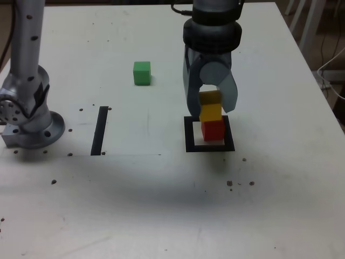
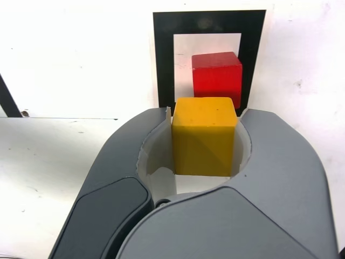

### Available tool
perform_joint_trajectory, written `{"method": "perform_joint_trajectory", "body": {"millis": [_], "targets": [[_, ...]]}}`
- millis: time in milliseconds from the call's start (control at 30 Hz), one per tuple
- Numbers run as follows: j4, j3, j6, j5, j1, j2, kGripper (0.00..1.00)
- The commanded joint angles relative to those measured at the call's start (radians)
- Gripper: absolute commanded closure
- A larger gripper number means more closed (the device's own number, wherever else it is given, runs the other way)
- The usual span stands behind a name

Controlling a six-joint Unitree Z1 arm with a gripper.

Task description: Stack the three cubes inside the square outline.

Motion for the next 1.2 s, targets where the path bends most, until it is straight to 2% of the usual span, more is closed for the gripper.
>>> {"method": "perform_joint_trajectory", "body": {"millis": [0,400,700,1100,1167], "targets": [[-0.013,0.010,-0.002,0.007,-0.002,0.008,0.78],[-0.046,0.021,-0.006,0.033,0.012,0.017,0.78],[-0.047,0.028,-0.007,0.029,0.013,0.033,0.70],[-0.054,0.026,-0.007,0.022,0.013,0.041,0.69],[-0.055,0.027,-0.007,0.022,0.013,0.041,0.66]]}}
